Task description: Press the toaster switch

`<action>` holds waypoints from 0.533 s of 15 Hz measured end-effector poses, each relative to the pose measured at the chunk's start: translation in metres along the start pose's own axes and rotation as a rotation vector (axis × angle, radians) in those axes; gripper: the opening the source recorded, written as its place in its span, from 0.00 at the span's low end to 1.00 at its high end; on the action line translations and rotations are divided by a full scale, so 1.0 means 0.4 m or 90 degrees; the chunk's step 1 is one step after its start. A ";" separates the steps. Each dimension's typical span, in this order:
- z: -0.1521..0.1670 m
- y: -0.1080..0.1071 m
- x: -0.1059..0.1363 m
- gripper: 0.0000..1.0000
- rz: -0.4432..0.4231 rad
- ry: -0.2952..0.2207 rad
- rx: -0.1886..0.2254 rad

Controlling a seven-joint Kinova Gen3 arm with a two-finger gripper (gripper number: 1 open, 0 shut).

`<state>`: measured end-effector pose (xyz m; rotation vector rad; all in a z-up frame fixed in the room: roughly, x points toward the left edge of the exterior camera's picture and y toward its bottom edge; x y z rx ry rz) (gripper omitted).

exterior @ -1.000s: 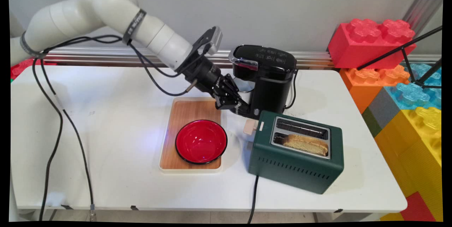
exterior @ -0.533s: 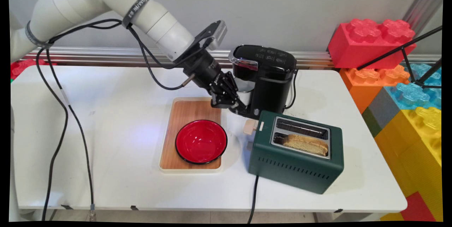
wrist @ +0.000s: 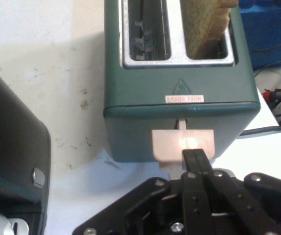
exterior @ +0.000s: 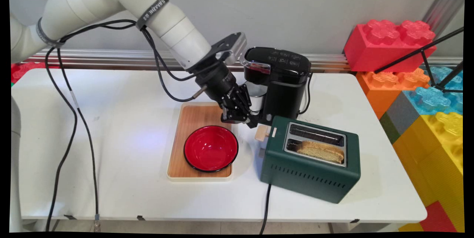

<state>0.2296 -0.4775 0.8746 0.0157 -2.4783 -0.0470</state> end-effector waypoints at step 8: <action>0.025 0.006 0.029 0.00 0.009 -0.029 -0.007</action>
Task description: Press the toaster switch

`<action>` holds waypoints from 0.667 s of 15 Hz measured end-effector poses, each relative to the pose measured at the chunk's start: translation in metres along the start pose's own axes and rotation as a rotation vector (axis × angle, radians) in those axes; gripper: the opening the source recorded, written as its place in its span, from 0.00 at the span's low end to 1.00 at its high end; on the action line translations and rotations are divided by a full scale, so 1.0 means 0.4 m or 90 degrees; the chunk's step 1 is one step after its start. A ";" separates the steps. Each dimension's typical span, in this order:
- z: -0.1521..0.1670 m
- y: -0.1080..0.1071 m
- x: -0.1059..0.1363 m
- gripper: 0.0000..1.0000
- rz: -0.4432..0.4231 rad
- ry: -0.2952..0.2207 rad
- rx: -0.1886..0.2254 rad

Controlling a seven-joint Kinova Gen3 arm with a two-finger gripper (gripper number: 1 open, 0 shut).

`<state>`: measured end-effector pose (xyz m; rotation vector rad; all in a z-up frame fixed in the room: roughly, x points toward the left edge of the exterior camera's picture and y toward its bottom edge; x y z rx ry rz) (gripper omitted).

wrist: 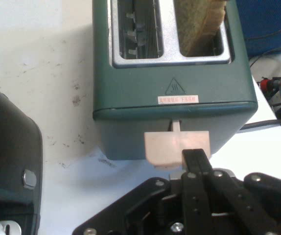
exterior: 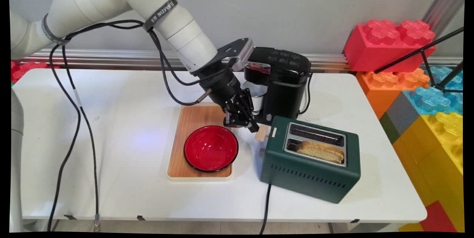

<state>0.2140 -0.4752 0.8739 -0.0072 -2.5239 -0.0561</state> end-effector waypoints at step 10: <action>0.023 -0.008 0.027 0.00 -0.003 -0.014 0.010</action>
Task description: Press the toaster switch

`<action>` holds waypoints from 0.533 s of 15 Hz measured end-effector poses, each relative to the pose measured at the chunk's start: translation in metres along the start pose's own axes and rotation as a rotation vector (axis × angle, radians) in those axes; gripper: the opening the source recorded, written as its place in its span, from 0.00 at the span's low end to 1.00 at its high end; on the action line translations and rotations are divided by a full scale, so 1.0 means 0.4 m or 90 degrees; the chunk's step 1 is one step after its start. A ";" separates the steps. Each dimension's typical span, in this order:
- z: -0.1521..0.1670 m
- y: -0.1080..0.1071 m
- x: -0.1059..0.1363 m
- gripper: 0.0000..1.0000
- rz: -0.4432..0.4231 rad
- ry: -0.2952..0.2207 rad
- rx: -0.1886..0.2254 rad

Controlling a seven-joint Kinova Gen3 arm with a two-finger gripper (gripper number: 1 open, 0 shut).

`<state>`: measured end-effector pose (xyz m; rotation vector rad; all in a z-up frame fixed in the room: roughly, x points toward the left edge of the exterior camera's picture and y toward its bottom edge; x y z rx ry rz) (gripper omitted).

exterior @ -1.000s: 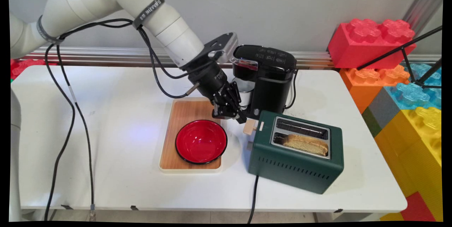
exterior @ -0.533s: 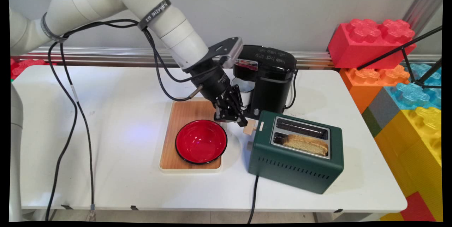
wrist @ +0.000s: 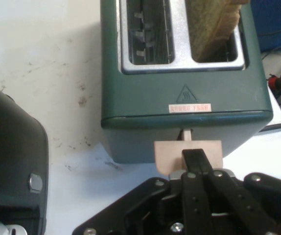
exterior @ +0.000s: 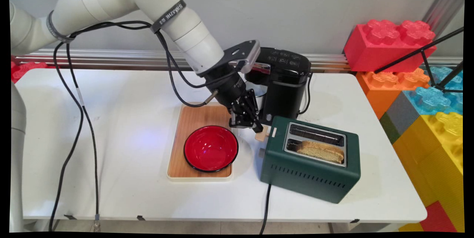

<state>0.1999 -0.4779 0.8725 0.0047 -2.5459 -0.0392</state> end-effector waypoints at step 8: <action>0.018 -0.006 0.012 0.00 0.000 -0.003 0.004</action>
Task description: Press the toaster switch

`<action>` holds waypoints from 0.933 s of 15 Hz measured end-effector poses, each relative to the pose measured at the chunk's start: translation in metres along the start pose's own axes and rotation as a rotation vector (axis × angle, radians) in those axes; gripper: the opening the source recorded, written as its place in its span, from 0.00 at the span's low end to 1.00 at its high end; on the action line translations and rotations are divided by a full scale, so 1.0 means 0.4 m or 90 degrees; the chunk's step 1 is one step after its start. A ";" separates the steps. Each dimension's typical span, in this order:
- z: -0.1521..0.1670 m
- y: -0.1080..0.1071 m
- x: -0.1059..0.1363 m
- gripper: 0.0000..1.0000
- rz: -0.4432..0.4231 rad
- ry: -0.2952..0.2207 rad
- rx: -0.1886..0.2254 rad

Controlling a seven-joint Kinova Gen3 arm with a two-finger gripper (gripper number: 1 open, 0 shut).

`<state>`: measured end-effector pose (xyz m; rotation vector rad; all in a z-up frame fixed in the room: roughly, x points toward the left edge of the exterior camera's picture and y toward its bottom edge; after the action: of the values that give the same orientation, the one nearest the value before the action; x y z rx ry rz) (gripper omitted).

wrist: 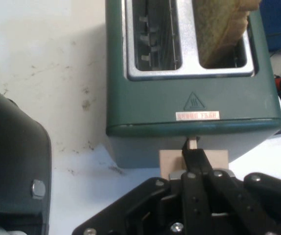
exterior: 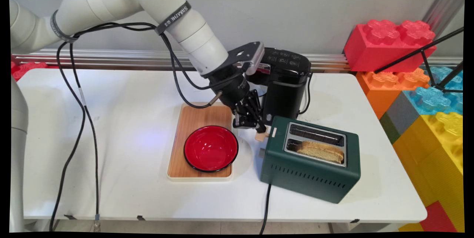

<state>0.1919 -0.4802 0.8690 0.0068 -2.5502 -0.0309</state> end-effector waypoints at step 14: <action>0.048 0.005 -0.025 0.00 -0.005 -0.007 -0.004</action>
<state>0.1896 -0.4777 0.8474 0.0137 -2.5608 -0.0418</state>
